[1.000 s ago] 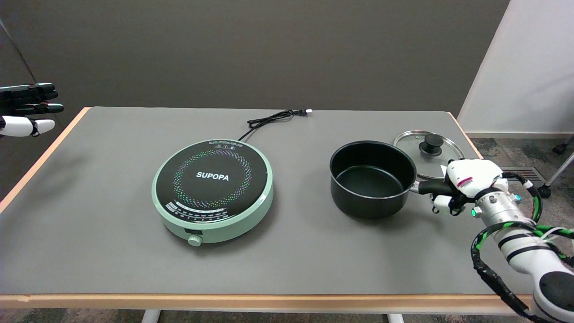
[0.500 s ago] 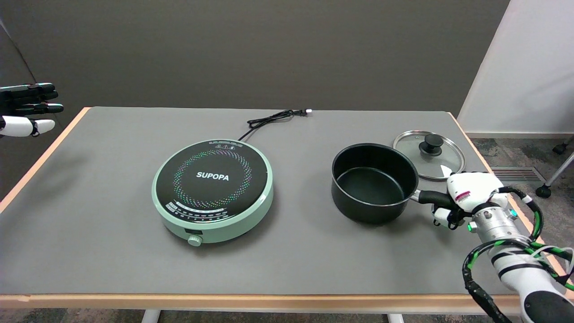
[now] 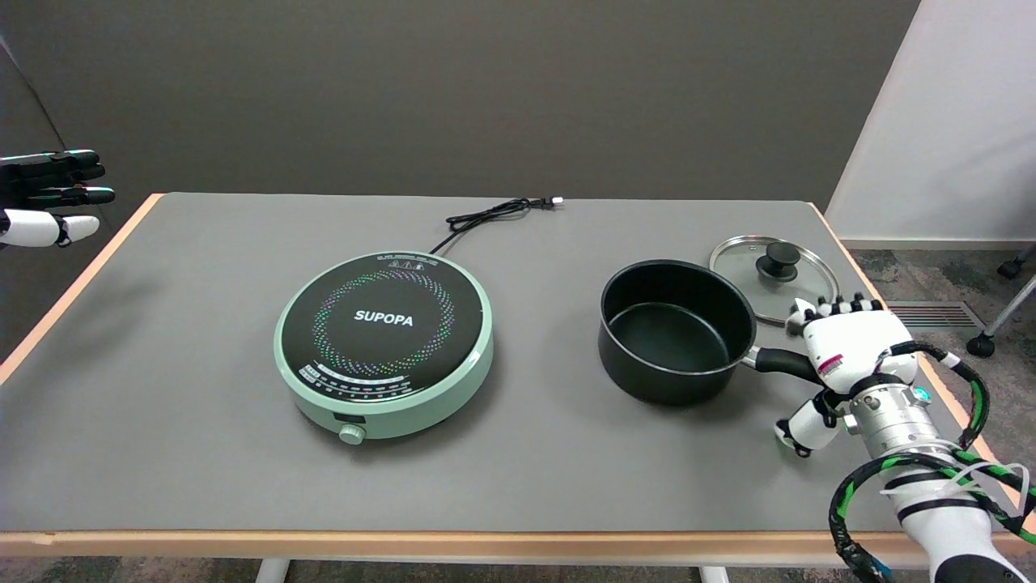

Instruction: Place the pot onto the table.

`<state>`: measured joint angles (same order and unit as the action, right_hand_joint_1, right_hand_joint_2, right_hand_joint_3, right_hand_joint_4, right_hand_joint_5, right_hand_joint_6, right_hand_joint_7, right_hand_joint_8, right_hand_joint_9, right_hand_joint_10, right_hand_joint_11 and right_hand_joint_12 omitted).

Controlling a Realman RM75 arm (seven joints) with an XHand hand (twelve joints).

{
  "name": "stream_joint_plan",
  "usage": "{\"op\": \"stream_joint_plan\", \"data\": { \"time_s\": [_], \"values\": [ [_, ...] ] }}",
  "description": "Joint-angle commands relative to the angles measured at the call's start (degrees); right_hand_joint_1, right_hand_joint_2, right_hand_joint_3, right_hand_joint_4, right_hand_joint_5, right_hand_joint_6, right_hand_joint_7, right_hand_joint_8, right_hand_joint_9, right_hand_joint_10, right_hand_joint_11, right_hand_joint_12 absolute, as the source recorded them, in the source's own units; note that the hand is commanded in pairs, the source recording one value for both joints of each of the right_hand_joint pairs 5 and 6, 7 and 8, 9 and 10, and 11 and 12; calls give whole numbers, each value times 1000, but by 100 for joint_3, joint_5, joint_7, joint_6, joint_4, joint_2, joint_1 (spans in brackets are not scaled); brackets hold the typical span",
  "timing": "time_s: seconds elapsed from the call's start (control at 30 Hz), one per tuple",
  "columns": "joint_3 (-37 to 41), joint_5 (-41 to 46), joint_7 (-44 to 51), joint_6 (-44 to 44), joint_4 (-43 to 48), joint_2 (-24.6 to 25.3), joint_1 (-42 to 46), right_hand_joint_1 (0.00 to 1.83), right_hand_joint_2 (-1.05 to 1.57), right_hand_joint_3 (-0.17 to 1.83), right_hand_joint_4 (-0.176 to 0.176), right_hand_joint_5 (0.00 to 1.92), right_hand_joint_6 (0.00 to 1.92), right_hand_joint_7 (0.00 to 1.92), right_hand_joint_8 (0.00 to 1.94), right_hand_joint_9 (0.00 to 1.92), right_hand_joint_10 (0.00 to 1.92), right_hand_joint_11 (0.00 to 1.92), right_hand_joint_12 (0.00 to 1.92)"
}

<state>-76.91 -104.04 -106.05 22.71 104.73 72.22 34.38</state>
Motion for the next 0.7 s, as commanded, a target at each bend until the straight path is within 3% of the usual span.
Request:
{"op": "stream_joint_plan", "data": {
  "time_s": [0.03,0.1,0.27,0.5,0.7],
  "values": [
    [48,-1639,21,376,250,42,24,843,-42,753,-32,515,515,515,515,515,515,515,515],
    [88,-1685,21,467,258,26,-62,830,-23,702,-71,519,519,519,519,519,519,519,519],
    [107,-1656,-6,673,233,24,-415,757,2,517,-84,438,438,438,438,438,438,438,438],
    [32,-1584,-57,743,277,2,-888,659,104,261,-78,322,322,322,322,322,322,322,322],
    [-26,-799,-713,791,290,-100,-1390,540,235,97,-81,271,271,271,271,271,271,271,271]
  ]
}}
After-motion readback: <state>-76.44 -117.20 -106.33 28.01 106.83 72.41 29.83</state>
